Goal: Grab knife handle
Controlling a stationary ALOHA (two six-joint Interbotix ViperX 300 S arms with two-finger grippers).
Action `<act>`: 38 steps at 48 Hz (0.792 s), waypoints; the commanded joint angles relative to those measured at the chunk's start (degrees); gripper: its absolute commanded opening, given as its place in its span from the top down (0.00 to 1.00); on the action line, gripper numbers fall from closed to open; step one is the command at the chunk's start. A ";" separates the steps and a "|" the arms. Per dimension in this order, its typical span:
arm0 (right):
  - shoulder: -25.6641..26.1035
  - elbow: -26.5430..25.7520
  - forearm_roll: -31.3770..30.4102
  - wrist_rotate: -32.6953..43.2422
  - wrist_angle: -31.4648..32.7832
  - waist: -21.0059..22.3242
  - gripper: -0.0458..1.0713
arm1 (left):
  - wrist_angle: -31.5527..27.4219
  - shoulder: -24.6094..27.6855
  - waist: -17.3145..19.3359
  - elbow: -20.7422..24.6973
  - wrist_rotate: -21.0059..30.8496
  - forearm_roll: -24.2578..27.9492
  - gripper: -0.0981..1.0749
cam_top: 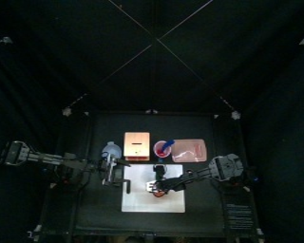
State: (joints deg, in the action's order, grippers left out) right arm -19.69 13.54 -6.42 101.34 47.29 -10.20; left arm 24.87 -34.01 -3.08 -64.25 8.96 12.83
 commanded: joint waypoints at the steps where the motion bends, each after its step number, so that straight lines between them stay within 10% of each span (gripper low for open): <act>1: 0.35 0.09 0.35 -0.09 1.58 0.09 0.07 | 0.62 -0.09 -0.09 0.62 0.00 -0.09 0.04; 38: 4.39 -9.58 -4.31 -0.44 14.15 -2.29 0.07 | 3.43 -0.09 -0.18 1.58 0.09 -0.18 0.04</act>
State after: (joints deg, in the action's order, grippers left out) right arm -19.51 5.01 -10.02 101.07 60.64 -11.78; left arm 27.69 -34.01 -3.16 -64.16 9.05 12.83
